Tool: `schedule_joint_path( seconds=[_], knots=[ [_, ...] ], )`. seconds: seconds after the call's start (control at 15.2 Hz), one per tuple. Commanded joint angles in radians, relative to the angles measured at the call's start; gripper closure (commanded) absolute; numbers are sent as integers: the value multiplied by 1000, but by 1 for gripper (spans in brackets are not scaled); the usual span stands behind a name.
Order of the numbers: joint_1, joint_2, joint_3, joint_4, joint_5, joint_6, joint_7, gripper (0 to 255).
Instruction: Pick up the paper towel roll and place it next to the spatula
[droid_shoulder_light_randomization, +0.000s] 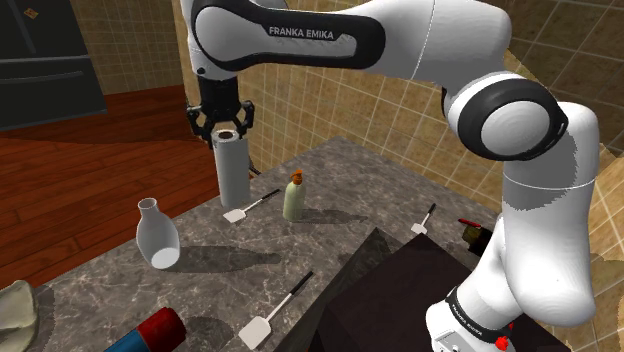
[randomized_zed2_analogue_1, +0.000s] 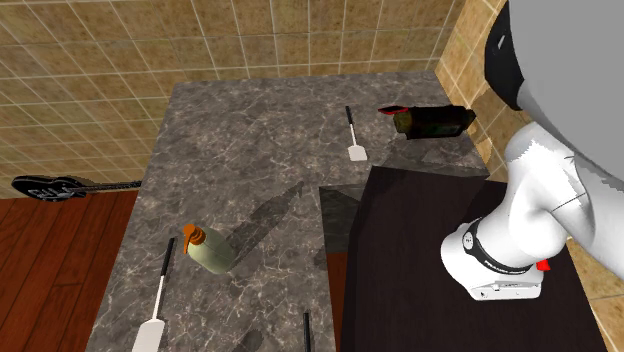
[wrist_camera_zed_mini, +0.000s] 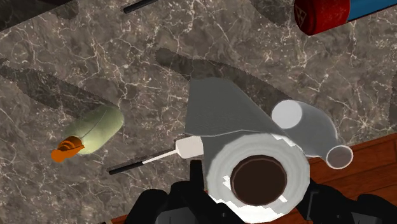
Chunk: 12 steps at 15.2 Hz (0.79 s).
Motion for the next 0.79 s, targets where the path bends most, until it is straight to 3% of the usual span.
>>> schedule_joint_path(
  seconds=[0.0, 0.73],
  knots=[
    [2, -1, 1, -26, -1, 25, 7, 255],
    [-6, -6, -1, -182, -4, 175, 21, 255]
  ],
)
